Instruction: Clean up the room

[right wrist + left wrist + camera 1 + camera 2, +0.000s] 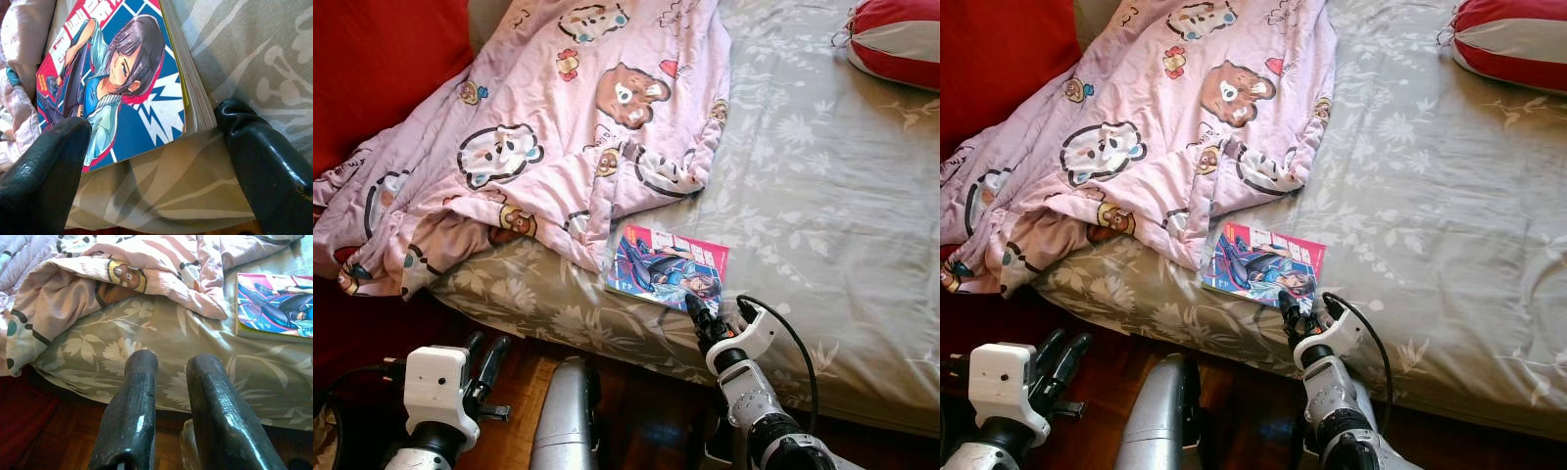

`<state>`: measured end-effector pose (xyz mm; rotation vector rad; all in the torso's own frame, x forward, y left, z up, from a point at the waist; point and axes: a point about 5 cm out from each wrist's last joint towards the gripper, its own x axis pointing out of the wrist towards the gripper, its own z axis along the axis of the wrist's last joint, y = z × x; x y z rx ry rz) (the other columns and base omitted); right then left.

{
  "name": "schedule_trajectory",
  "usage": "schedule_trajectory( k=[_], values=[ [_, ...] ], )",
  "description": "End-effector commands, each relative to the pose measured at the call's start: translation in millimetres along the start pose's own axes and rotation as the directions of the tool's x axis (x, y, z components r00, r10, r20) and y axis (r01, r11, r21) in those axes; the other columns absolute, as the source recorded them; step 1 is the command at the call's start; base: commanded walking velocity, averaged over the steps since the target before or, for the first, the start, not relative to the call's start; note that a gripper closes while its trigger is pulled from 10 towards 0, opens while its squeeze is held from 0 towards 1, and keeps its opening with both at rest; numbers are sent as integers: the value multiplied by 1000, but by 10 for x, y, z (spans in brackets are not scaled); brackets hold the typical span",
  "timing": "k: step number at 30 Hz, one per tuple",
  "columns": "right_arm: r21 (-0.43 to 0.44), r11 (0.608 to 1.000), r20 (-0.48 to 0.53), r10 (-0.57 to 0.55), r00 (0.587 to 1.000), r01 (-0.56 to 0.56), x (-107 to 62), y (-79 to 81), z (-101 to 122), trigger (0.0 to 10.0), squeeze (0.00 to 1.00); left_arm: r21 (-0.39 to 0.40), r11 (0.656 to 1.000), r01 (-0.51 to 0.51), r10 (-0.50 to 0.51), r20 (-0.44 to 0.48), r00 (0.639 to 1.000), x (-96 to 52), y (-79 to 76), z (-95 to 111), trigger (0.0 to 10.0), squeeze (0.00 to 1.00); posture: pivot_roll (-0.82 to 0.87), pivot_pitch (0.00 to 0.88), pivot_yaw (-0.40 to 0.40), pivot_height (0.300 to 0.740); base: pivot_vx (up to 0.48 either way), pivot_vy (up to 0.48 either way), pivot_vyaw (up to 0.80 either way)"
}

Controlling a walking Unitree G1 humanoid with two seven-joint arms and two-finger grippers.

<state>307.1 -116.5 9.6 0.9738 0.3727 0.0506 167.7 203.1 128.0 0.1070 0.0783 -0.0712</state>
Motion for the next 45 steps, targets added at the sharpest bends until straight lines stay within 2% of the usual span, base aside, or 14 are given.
schedule_trajectory(
  k=[1,3,5,8,15,16,21,39,45],
  values=[
    [62,998,-146,6,989,3,-41,54,-375,10000,0,34,999,-6,7,-26,1000,-67,38,6,10000,0,455,309,130,591,0,0,0],
    [58,998,-154,6,988,3,-41,58,-388,10000,0,34,999,-6,7,-26,1000,-71,37,5,10000,0,455,309,130,591,0,0,0],
    [96,993,-167,78,983,-62,-4,194,-442,10000,0,37,999,-5,6,-29,1000,-84,36,3,10000,0,450,307,131,591,0,0,0],
    [93,992,-169,102,980,-88,22,265,-453,10000,0,38,999,-6,7,-31,1000,-84,36,-2,10000,0,450,306,128,591,0,0,0],
    [81,993,-154,99,983,-87,44,291,-419,10000,0,39,999,-9,11,-38,999,-87,37,-25,10000,0,449,304,126,591,0,0,0],
    [82,993,-148,96,984,-84,38,269,-405,0,0,40,999,-10,12,-41,999,-93,41,-32,10000,0,442,305,124,591,0,0,0],
    [76,996,-142,62,988,-51,-11,154,-402,0,0,38,999,-10,12,-48,999,-99,38,-52,10000,0,441,305,125,591,0,0,0],
    [86,995,-141,54,989,-42,-103,57,-515,0,0,31,999,-17,18,-45,999,-56,48,-75,10000,0,421,290,123,591,0,0,0],
    [111,992,-72,66,995,-57,-145,-23,-445,0,0,24,1000,-20,21,-39,999,37,34,-119,10000,0,382,269,110,591,0,0,0]
  ],
)
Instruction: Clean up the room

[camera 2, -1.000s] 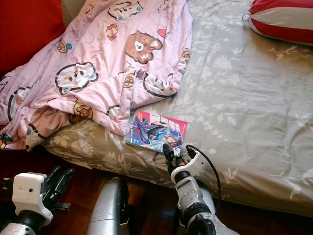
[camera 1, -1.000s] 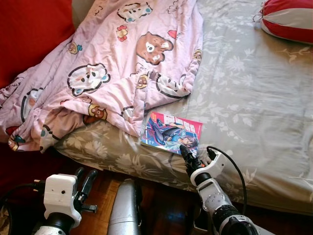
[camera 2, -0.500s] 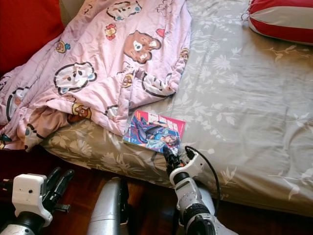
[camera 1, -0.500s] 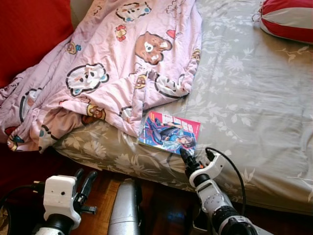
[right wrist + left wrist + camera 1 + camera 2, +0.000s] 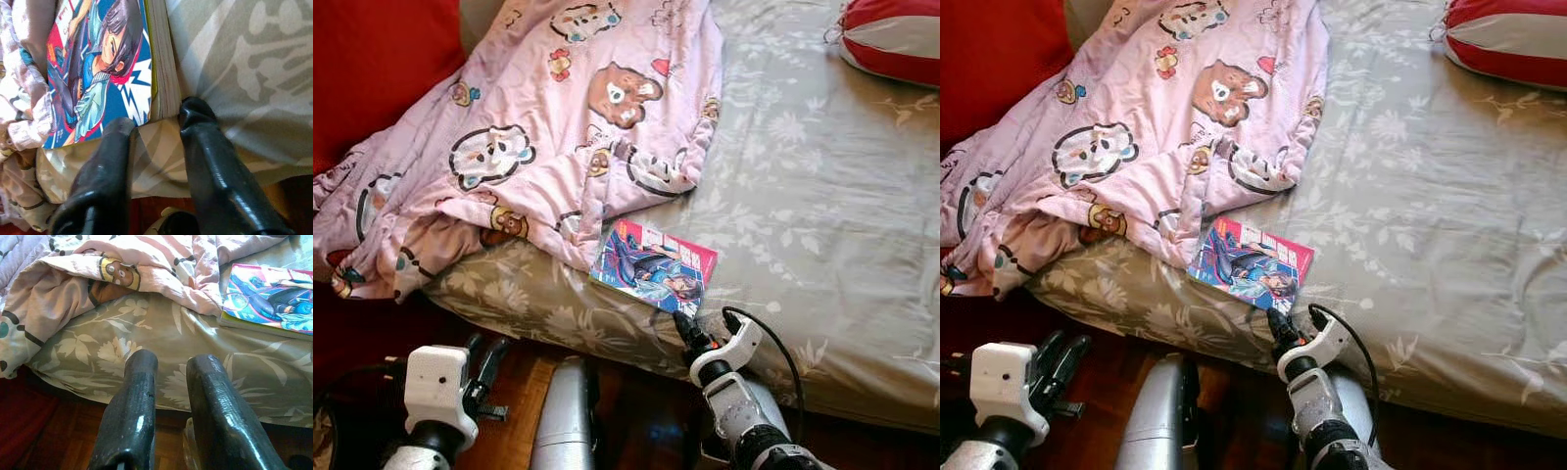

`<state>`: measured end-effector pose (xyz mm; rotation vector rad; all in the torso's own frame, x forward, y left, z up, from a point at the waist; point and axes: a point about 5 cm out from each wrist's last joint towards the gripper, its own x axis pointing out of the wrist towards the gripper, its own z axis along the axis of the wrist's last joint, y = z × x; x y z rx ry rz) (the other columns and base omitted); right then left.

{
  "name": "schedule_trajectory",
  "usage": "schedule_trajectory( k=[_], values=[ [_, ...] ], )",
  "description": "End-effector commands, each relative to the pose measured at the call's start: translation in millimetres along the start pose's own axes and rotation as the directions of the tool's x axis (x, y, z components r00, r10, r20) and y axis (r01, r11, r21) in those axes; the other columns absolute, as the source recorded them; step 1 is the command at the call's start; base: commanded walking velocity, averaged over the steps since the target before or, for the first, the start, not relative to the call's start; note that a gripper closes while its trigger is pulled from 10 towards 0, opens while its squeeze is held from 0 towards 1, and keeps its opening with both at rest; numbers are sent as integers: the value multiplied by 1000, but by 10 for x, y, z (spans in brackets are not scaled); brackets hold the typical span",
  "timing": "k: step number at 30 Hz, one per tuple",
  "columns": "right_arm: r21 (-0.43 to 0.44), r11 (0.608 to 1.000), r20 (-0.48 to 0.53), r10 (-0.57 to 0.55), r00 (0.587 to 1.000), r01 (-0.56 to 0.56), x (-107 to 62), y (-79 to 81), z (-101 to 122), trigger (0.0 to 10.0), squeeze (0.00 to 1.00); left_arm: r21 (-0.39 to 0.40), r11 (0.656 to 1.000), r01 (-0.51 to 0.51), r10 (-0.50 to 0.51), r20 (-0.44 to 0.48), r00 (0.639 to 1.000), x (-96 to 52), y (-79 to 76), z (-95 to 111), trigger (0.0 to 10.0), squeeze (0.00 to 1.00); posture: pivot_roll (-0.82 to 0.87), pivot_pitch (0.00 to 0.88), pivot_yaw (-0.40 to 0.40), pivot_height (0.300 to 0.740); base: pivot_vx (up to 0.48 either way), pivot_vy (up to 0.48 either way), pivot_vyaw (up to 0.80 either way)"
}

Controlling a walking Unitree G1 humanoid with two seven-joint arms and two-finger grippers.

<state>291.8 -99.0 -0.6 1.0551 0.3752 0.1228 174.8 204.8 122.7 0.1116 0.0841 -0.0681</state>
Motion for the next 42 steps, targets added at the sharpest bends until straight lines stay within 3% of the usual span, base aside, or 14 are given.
schedule_trajectory(
  k=[1,10,18,19,20,21,26,27,28,29,34,38,42],
  values=[
    [42,999,-31,-12,999,13,-73,-45,-201,0,0,18,1000,-17,18,-33,999,-14,13,-84,10000,0,371,262,105,591,0,0,0],
    [9,997,8,-83,997,83,-330,-387,-142,0,0,17,1000,-26,26,-11,1000,165,32,-157,10000,0,335,212,81,591,0,0,0],
    [-75,997,-36,-19,999,16,-314,-357,-82,0,0,24,999,-40,40,0,999,256,60,-205,10000,0,314,168,68,591,0,0,0],
    [-87,996,-34,-12,999,9,-300,-343,-62,1608,0,25,999,-41,41,1,999,260,62,-210,10000,0,309,166,68,591,0,0,0],
    [-93,996,-28,-9,1000,6,-286,-329,-39,6980,0,26,999,-41,41,2,999,265,63,-214,10000,0,311,169,66,591,0,0,0],
    [-90,996,-6,-1,1000,1,-263,-305,3,10000,0,26,999,-42,42,3,999,266,61,-217,10000,0,311,169,66,591,0,0,0],
    [-117,993,134,44,990,-28,-118,-114,277,10000,0,29,999,-37,37,8,999,247,52,-223,10000,0,324,175,72,591,0,0,0],
    [-140,989,178,69,982,-44,-55,-9,378,10000,522,31,999,-39,39,7,999,232,66,-221,10000,0,325,177,72,591,0,0,0],
    [-140,989,178,69,982,-44,-55,-9,378,10000,522,31,999,-39,39,7,999,232,66,-221,10000,0,325,177,72,591,0,0,0],
    [-155,987,199,79,977,-49,-20,49,436,10000,1000,32,999,-41,40,8,999,221,78,-220,10000,0,325,179,73,591,0,0,0],
    [-148,985,216,116,969,-85,138,270,583,10000,1000,37,998,-41,41,6,999,205,91,-220,10000,0,334,190,75,591,0,0,0],
    [-133,988,182,103,978,-79,192,324,529,10000,1000,36,999,-36,36,3,999,195,76,-227,10000,0,337,190,75,591,0,0,0],
    [-110,994,176,3,984,16,200,278,459,10000,1000,39,999,-38,38,-5,999,138,87,-228,10000,0,359,198,77,591,0,0,0]
  ],
)
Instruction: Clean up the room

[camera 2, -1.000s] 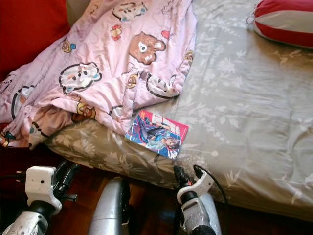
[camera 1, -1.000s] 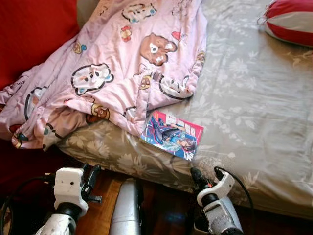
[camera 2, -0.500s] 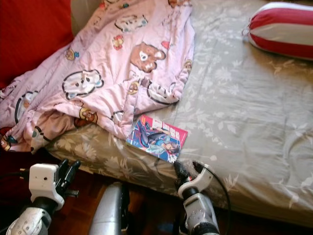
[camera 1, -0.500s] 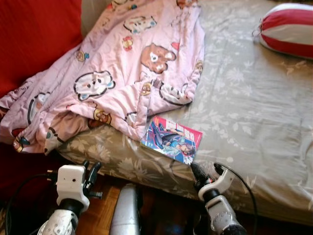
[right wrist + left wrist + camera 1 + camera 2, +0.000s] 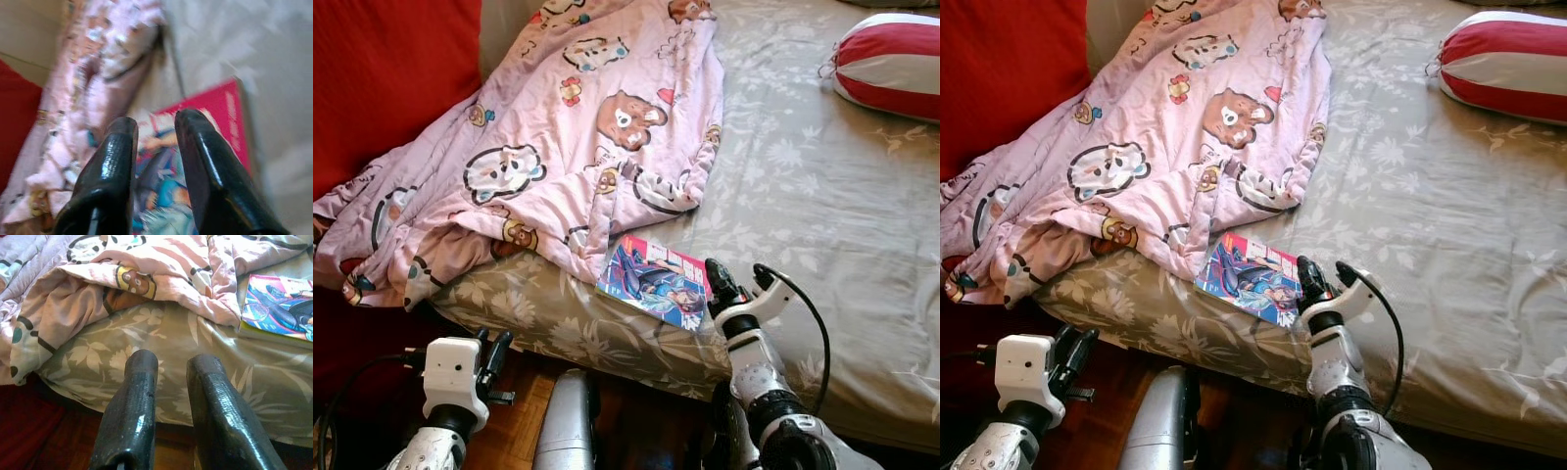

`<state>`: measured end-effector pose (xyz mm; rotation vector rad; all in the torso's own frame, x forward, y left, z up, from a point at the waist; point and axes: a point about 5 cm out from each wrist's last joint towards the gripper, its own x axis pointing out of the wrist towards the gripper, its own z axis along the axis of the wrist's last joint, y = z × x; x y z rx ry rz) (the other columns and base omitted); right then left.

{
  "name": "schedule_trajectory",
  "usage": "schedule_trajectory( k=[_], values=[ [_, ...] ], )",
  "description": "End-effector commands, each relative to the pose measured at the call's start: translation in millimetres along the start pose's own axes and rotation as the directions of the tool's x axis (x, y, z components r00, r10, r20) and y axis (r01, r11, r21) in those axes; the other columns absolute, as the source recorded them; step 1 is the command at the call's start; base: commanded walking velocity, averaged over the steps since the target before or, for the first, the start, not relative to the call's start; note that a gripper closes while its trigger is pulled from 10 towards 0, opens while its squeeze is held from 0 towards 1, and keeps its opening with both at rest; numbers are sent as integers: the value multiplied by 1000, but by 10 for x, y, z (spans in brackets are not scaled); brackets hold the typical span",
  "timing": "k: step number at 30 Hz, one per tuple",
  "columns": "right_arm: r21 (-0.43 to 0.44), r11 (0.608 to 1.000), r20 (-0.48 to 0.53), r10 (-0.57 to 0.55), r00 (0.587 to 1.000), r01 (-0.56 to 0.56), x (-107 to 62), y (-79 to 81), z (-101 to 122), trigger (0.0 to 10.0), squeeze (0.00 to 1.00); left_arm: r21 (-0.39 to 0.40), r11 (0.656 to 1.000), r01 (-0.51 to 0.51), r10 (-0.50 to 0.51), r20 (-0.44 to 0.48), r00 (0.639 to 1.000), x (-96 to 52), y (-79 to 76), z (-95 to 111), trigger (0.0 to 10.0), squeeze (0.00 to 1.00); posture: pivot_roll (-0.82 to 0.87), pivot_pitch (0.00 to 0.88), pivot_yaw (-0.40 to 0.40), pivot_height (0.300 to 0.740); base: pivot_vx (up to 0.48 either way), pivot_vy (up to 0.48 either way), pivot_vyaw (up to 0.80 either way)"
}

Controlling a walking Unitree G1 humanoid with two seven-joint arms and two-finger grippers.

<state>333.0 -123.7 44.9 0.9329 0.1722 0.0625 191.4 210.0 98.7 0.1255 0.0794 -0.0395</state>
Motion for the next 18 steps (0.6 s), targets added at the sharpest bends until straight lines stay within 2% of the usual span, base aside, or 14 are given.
schedule_trajectory(
  k=[1,12,18],
  values=[
    [0,998,-43,-59,997,59,-25,-9,-144,10000,1000,27,1000,-9,9,-11,1000,-64,56,-3,10000,0,361,200,78,591,0,0,0],
    [4,995,-92,-100,991,101,6,68,-254,10000,1000,31,1000,-5,6,-23,1000,-169,40,21,10000,0,384,218,83,591,0,0,0],
    [-2,994,-85,-107,991,107,1,35,-220,10000,1000,31,999,-5,7,-38,999,-225,37,8,10000,0,389,237,87,591,0,0,0]
  ],
)
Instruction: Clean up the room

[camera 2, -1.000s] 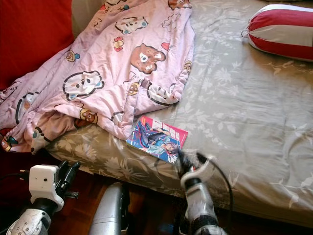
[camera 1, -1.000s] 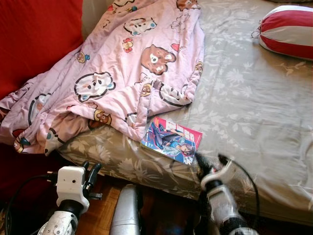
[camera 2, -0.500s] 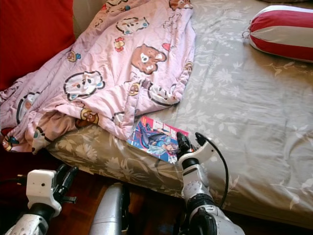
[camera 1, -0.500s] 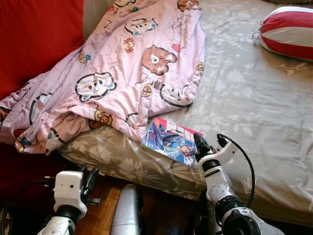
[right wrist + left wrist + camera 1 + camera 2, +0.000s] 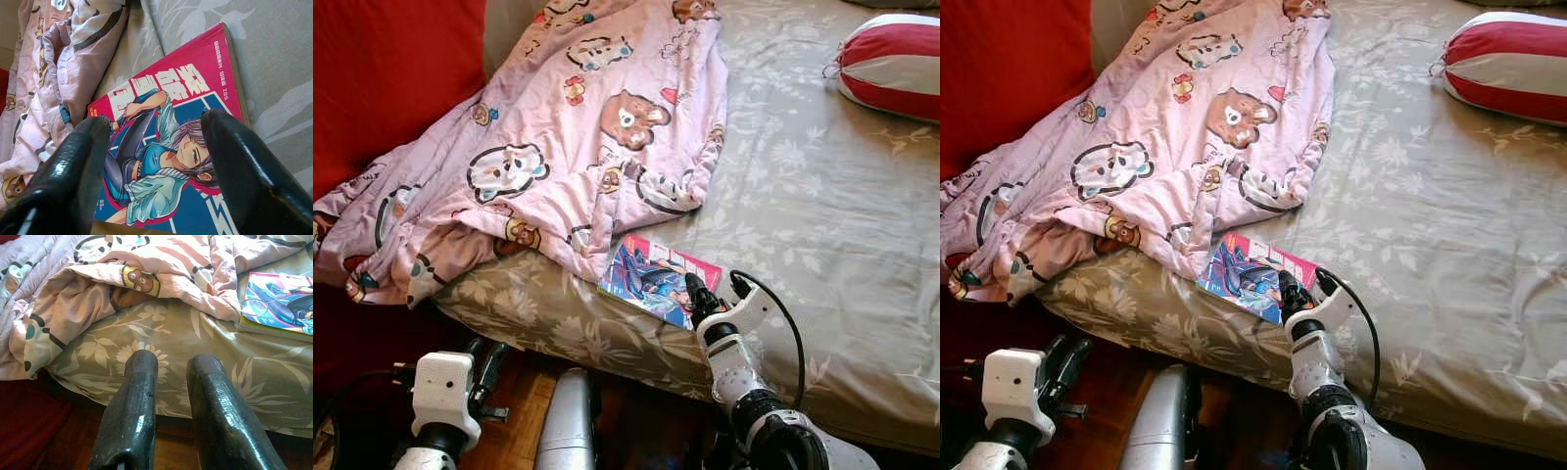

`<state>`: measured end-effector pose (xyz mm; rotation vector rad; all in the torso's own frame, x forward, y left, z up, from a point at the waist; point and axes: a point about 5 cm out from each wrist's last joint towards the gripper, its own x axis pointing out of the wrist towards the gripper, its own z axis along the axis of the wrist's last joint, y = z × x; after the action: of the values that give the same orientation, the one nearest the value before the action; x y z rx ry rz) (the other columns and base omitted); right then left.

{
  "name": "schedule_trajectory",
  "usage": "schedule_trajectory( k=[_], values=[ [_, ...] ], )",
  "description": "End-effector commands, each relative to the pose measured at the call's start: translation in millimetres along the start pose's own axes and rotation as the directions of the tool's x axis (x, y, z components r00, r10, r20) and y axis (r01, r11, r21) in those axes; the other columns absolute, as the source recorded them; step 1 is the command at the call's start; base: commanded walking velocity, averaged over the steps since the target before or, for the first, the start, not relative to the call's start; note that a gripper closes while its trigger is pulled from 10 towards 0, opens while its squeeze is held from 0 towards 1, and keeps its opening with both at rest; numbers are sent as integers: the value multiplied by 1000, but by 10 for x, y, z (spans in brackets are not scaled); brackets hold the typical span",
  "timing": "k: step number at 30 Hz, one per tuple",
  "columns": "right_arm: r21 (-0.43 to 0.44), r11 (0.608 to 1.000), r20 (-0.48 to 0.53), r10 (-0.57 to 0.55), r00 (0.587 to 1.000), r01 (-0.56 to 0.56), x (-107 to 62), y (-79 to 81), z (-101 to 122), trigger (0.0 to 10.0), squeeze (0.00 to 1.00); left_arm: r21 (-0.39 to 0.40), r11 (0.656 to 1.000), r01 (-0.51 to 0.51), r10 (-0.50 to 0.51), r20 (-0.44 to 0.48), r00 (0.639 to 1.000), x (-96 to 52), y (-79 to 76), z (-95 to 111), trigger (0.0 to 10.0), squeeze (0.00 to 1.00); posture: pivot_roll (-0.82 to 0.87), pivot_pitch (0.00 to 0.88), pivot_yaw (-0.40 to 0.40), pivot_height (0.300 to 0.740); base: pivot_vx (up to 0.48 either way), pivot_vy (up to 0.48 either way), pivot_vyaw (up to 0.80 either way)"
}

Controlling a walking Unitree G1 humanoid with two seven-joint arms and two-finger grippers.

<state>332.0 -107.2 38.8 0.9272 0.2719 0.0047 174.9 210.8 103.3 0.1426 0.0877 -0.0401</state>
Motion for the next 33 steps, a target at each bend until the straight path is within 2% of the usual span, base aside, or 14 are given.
schedule_trajectory(
  k=[1,5,6,7,8,18,33],
  values=[
    [-3,1000,-22,-17,1000,17,-14,-23,-46,10000,1000,14,1000,-6,7,-31,999,-59,30,-25,10000,0,389,237,87,591,0,0,0],
    [-8,999,-7,-33,999,33,-21,-70,2,10000,1000,14,1000,-7,8,-34,999,-76,28,-20,10000,0,394,243,88,591,0,0,0],
    [-2,999,4,-41,999,41,-23,-89,28,10000,200,14,1000,-7,8,-35,999,-81,29,-19,10000,0,395,246,88,591,0,0,0],
    [5,999,8,-40,999,40,-23,-93,35,10000,200,14,1000,-8,8,-36,999,-84,29,-18,10000,0,395,246,88,591,0,0,0],
    [7,999,8,-37,999,37,-22,-93,39,10000,0,15,1000,-8,8,-37,999,-88,29,-17,10000,0,395,247,89,591,0,0,0],
    [86,996,-16,0,1000,2,-29,-85,-6,10000,0,17,1000,-8,9,-51,999,-159,32,-5,10000,0,411,266,99,591,0,0,0],
    [120,993,-41,-9,999,14,-79,-169,-62,10000,0,27,1000,-15,17,-80,997,-290,71,6,10000,0,429,290,115,591,0,0,0]
  ],
)
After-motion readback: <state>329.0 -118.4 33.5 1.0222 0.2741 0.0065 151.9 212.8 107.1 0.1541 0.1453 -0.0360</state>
